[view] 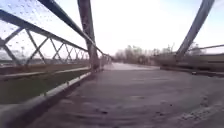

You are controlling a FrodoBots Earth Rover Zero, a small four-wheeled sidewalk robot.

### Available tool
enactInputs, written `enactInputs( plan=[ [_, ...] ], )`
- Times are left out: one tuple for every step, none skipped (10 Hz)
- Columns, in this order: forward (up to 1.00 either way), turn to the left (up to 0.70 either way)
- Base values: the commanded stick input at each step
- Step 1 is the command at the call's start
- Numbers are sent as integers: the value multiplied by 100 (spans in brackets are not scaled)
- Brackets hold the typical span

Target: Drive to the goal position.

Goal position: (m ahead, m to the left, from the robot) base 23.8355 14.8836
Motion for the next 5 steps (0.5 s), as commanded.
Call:
enactInputs(
  plan=[
    [100,0],
    [100,0],
    [100,0],
    [100,0],
    [100,0]
  ],
)
